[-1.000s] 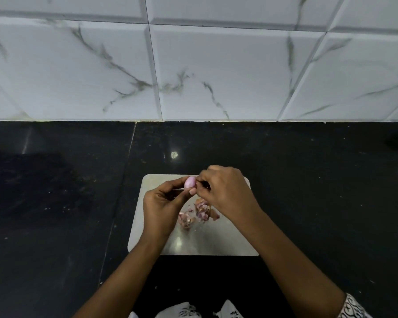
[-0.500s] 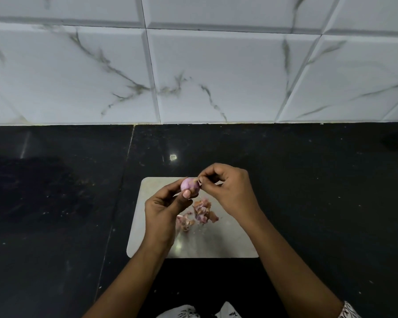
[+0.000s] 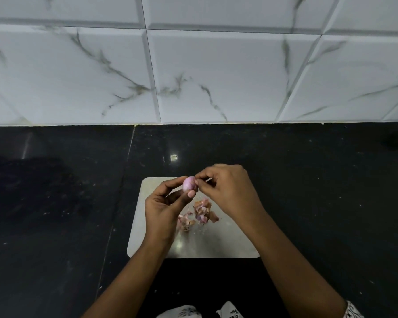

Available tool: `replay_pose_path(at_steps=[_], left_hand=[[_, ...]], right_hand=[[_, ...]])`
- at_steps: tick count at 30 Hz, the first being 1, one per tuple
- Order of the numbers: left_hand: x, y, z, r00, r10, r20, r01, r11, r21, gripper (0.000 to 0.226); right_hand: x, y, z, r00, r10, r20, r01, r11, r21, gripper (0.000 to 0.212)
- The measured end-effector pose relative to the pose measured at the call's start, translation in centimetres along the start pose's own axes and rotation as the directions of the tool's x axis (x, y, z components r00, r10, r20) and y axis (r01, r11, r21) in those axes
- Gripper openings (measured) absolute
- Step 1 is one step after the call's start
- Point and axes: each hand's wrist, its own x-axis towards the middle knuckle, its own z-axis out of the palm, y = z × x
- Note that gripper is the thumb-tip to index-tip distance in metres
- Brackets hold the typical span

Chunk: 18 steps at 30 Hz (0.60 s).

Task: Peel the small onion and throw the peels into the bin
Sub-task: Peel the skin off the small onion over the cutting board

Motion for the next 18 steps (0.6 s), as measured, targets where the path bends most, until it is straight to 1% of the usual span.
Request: replay_pose_path(at_steps=[2,4,8,12,14,16,18], left_hand=[[-0.1,0.1,0.1,1.0,0.028,-0.005,-0.028,0.999,0.03,0.031],[-0.2,0.1,0.2,0.999,0.043,-0.023,-0.042,0.998,0.035,0.031],[-0.4,0.2,0.4,0.997,0.075,-0.034,-0.073,0.996,0.051,0.03],[-0.6,-0.1,0.5,0.997,0.07,-0.044,-0.07,0.997,0.013,0.028],[-0.6,-0.3,0.6,0.999,0.031,-0.045,-0.033,0.999,-0.039,0.027],[-0.5,-0.6,0.7,0.999,-0.012,-0.05,0.008,0.996,-0.089,0.025],[-0.5,-0.7,1.0,0.996,-0.065,-0.058,0.055,0.986,-0.155,0.023]], right_hand=[[0.2,-0.3,-0.2,0.999,0.021,0.049,-0.019,0.999,-0.042,0.025],[0.4,-0.5,-0.3,0.998,0.028,0.063,-0.026,0.999,-0.038,0.025],[0.4,-0.8,0.0,0.999,0.015,0.03,-0.014,0.998,-0.056,0.024],[0.4,-0.4,0.8,1.0,-0.006,-0.017,0.005,0.999,-0.046,0.025],[0.4,0.2,1.1,0.999,0.002,-0.036,-0.002,1.0,0.003,0.021],[0.3,0.8,1.5,0.996,0.045,-0.071,-0.035,0.991,0.132,0.013],[0.2,1.2,1.7,0.987,0.121,-0.108,-0.088,0.96,0.267,0.004]])
